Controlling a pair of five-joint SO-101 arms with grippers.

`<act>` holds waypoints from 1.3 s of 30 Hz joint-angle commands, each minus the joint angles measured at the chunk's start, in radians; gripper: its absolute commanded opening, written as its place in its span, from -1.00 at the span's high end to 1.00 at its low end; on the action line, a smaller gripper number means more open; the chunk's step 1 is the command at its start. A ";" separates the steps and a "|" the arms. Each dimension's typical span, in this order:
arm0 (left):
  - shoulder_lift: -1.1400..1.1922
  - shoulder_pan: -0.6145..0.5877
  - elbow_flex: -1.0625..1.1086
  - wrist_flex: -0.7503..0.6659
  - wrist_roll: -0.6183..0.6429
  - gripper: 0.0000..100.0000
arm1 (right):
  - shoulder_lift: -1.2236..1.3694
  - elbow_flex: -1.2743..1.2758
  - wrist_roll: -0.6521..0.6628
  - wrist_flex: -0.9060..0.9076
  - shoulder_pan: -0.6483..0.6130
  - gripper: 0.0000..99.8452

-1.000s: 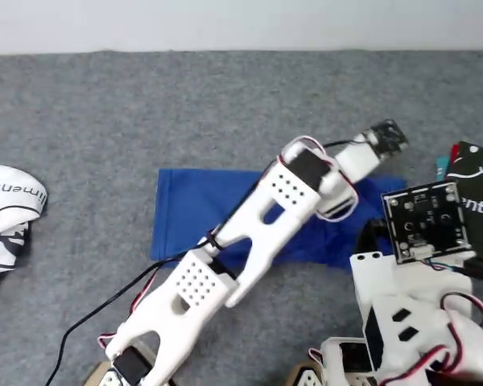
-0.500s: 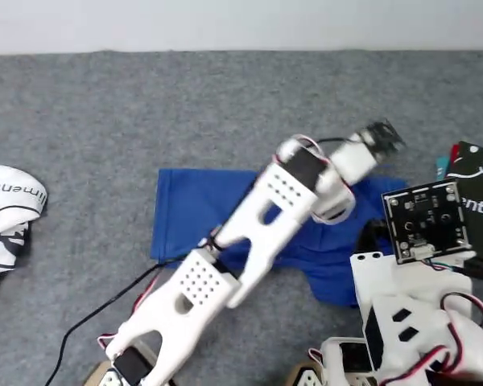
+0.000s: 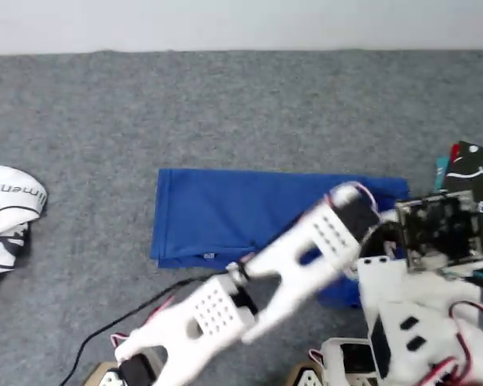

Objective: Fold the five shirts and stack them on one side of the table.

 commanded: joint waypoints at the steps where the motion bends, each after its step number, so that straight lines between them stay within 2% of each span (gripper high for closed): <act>1: -0.049 0.123 -0.005 0.025 -0.008 0.56 | 0.005 -0.002 -0.003 0.016 0.010 0.94; 6: -0.048 0.167 -0.004 0.025 -0.008 0.56 | 0.005 -0.002 -0.003 0.016 0.008 0.94; 11: -0.028 0.163 0.007 0.023 -0.009 0.56 | 0.004 -0.005 -0.003 0.018 0.012 0.94; 20: 0.014 0.034 0.025 0.023 -0.011 0.60 | 0.004 -0.008 -0.003 0.001 0.007 0.94; 25: 0.003 0.000 0.143 0.025 -0.012 0.60 | 0.004 -0.020 -0.003 -0.107 0.007 0.94; 30: -0.020 0.008 0.174 0.026 -0.012 0.60 | 0.010 -0.069 -0.003 -0.211 0.007 0.94; 34: -0.066 0.002 0.182 0.026 -0.012 0.60 | 0.012 -0.071 -0.003 -0.245 0.007 0.94; 39: -0.097 0.006 0.318 0.025 -0.015 0.60 | 0.013 -0.068 -0.003 -0.251 0.007 0.94</act>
